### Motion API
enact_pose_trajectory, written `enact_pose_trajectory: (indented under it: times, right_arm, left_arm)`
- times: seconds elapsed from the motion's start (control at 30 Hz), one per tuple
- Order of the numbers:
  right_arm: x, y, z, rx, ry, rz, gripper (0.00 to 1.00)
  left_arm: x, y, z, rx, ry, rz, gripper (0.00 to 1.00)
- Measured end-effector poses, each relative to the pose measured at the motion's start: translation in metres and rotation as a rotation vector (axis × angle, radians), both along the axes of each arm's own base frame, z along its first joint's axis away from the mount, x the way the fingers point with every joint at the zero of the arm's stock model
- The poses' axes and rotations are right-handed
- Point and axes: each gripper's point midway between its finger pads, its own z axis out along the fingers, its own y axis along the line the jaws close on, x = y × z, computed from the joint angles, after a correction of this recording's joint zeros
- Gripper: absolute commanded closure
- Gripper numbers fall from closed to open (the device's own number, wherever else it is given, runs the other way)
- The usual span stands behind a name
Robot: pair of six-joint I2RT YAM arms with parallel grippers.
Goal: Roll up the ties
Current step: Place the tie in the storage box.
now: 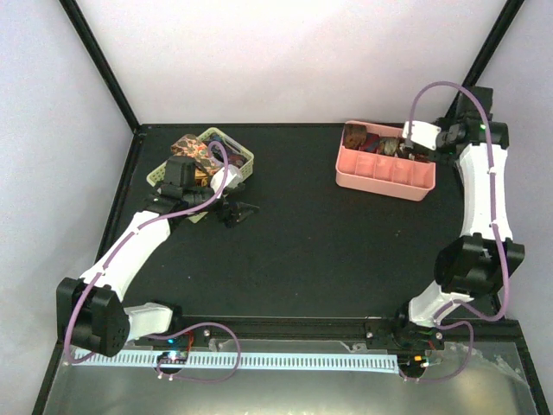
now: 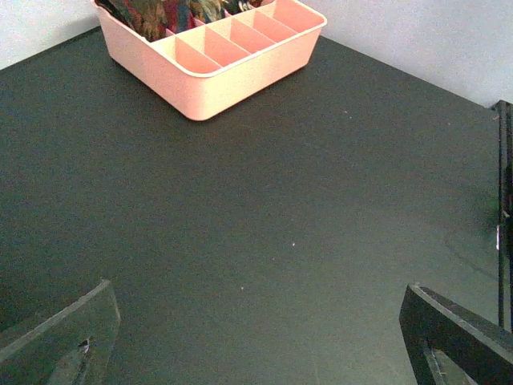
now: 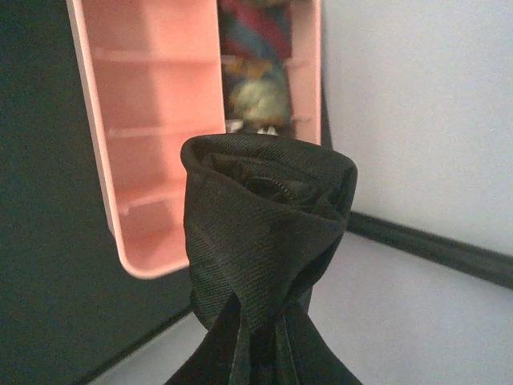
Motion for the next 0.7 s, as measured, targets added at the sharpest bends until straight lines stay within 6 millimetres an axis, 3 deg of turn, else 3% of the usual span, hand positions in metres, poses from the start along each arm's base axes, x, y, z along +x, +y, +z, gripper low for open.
enact_pose_trajectory:
  times: [0.13,0.23,0.4,0.7]
  right_arm:
    - [0.002,-0.037,-0.028,-0.074,0.049,0.008,0.98]
    - [0.004,-0.053,-0.054,-0.129,0.094,0.031,0.98]
    - [0.009,-0.059,-0.090,-0.175,0.134,0.084,0.98]
    - [0.035,-0.074,-0.132,-0.229,0.166,0.107,0.98]
  left_arm:
    - [0.001,0.001,0.000,-0.003,0.007,0.007,0.01]
    - [0.001,0.001,-0.001,-0.005,0.012,0.009,0.01]
    - [0.002,0.001,-0.004,-0.006,0.027,0.008,0.01]
    - [0.004,0.003,-0.005,-0.005,0.030,0.016,0.01]
